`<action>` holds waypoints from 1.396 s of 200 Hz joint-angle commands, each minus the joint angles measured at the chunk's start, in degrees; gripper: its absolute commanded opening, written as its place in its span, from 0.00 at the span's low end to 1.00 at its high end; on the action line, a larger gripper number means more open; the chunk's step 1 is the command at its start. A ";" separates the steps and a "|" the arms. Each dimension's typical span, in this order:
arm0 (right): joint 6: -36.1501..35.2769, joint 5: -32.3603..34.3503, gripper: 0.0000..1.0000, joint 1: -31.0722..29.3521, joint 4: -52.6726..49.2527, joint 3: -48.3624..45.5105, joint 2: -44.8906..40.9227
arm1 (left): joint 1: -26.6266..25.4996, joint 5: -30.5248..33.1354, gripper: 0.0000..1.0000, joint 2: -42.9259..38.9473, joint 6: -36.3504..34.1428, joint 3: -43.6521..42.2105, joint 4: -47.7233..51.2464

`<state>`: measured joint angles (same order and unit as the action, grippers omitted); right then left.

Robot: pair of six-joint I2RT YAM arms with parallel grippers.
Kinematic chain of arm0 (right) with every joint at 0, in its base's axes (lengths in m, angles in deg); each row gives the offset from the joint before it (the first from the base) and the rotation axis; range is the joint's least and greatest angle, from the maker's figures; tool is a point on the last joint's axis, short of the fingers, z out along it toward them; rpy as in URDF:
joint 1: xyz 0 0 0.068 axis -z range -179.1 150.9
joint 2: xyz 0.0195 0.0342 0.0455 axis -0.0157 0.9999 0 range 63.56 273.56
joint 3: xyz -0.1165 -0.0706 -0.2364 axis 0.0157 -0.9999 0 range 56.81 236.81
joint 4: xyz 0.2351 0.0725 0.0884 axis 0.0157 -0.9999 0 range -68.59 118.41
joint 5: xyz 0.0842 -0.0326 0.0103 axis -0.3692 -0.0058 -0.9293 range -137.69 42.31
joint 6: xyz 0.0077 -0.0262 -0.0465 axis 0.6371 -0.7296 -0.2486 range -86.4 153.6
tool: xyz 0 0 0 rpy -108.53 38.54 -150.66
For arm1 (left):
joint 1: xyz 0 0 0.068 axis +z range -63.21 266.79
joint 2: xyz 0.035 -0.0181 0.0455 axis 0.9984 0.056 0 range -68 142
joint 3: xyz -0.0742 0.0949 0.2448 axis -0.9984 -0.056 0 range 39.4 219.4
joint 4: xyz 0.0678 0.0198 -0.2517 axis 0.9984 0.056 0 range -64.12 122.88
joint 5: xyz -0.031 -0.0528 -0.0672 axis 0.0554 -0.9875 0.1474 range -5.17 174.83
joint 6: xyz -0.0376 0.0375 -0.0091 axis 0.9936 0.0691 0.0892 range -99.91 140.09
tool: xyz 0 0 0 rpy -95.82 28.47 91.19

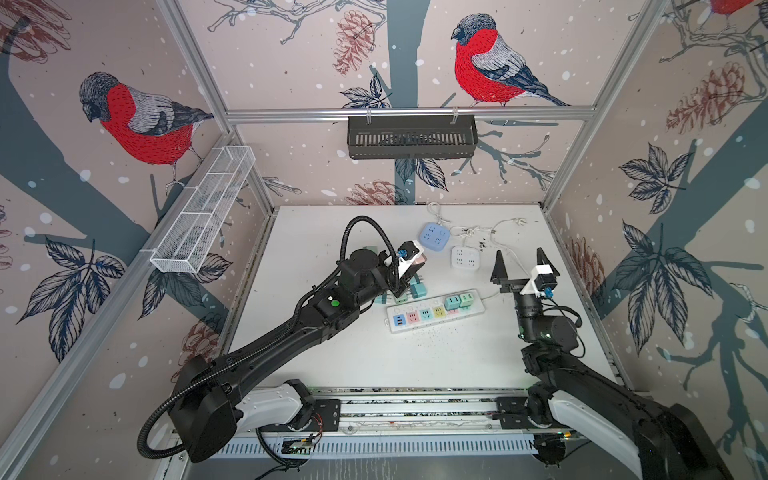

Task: Insert the plug
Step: 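Open the right gripper and pull it away while the left gripper holds the adapter, then carry the pink adapter with the left gripper over the socket beside the teal adapter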

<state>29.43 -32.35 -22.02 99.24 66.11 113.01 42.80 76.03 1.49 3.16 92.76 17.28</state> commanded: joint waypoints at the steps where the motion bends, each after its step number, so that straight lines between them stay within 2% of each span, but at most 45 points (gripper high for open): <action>1: 11.74 -1.61 1.00 2.58 -9.97 -0.81 -1.52 | -0.02 1.09 0.00 1.97 -4.03 3.48 7.80; 24: 15.50 -1.63 1.00 5.83 -10.37 -1.82 0.40 | -0.05 3.47 0.00 5.72 -4.25 10.45 16.01; 44: 17.03 -3.36 1.00 8.19 -8.55 -1.59 5.67 | -0.05 6.75 0.00 9.86 -4.15 15.70 23.22; 70: 17.23 -5.05 1.00 9.29 -5.22 -0.77 12.00 | -0.04 10.34 0.00 14.92 -3.77 18.92 26.95; 95: 17.50 -5.17 1.00 9.62 -3.02 -1.18 14.62 | 0.00 5.53 0.00 19.78 -4.15 22.14 31.14; 129: 21.24 -3.71 1.00 11.37 1.84 -4.00 15.83 | -0.13 -2.80 0.00 26.80 -5.45 29.69 41.86; 153: 23.85 -5.44 1.00 13.01 8.42 -7.47 15.82 | -0.79 -4.41 0.00 30.22 -5.87 31.57 44.61; 169: 23.64 -7.53 1.00 13.42 4.19 -5.62 15.88 | -1.94 -3.29 0.00 31.43 -6.30 31.36 43.75; 189: 26.03 -6.99 1.00 14.13 -3.32 -1.87 16.86 | -2.63 -4.40 0.00 32.67 -6.10 31.88 43.36; 207: 29.01 -6.40 1.00 15.90 -2.05 -3.08 16.89 | -3.32 -4.75 0.00 33.66 -6.36 32.07 43.66; 225: 30.75 -2.68 1.00 16.15 0.48 -5.09 16.31 | -4.25 -4.46 0.00 35.01 -6.36 32.33 44.23; 264: 33.74 -0.81 1.00 16.22 -9.37 -2.06 15.58 | -6.06 -4.22 0.00 39.37 -7.05 35.67 47.98; 279: 35.48 -0.24 1.00 16.28 -8.34 -2.38 17.06 | -6.48 -4.26 0.00 40.59 -7.39 36.20 48.57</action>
<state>60.99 -34.58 -5.82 93.05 63.60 128.81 36.85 72.86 40.66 -2.39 127.63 62.63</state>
